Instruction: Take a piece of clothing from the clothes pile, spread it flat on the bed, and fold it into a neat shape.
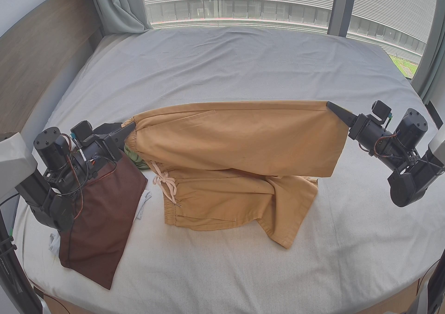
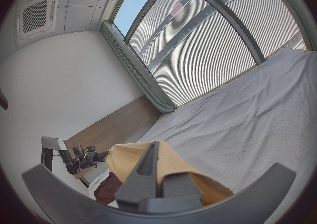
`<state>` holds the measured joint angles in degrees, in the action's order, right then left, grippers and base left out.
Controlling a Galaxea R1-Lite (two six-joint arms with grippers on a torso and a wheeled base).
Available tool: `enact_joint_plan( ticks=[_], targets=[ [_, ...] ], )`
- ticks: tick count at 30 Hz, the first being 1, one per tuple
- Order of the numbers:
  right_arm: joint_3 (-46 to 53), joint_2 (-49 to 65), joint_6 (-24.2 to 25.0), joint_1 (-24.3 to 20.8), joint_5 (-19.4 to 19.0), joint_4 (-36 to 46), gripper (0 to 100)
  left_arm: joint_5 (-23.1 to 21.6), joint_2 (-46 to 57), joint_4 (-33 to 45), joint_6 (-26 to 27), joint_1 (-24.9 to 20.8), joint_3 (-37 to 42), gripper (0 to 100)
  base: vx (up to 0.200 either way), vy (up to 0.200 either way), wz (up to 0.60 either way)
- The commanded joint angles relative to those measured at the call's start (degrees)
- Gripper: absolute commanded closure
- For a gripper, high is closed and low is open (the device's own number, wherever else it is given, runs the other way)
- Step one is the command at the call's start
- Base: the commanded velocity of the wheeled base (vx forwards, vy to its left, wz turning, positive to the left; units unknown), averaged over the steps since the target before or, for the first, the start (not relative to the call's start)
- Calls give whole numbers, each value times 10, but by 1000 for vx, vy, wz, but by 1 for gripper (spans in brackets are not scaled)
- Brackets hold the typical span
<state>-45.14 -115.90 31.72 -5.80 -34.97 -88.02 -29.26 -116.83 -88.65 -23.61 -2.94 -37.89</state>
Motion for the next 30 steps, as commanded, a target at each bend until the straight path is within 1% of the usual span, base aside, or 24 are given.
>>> enact_joint_plan(
  ticks=[1,7,8,12,13,16,17,19,20,23,27,30],
  targets=[
    [-26,-32,0,3,1,2,100,7,-2,0,-2,-1,-11,100,0,0,0],
    [-51,-52,1,4,1,5,100,31,-20,0,-2,-12,-22,100,0,0,0],
    [-57,-55,0,4,1,5,100,39,-23,0,-9,-13,-25,100,0,0,0],
    [-65,-58,1,4,1,7,100,42,-28,0,-18,-13,-31,100,0,0,0],
    [-86,-73,1,11,1,11,100,44,-30,0,-25,-13,-44,100,0,0,0],
    [-101,-83,2,17,2,17,100,50,-31,0,-35,-16,-49,100,0,0,0],
    [-114,-89,2,21,10,24,100,52,-33,0,-41,-20,-54,100,0,0,0],
    [-115,-90,2,21,10,25,100,52,-33,0,-41,-20,-54,100,0,0,0],
    [-138,-103,9,22,27,30,100,55,-48,0,-42,-20,-72,100,0,0,0],
    [-152,-112,22,24,29,31,100,64,-61,0,-42,-20,-90,100,0,0,0],
    [-166,-122,26,24,29,32,100,79,-77,0,-42,-22,-108,100,0,0,0],
    [-177,-134,25,24,29,31,100,80,-90,0,-42,-24,-119,100,0,0,0]
  ],
)
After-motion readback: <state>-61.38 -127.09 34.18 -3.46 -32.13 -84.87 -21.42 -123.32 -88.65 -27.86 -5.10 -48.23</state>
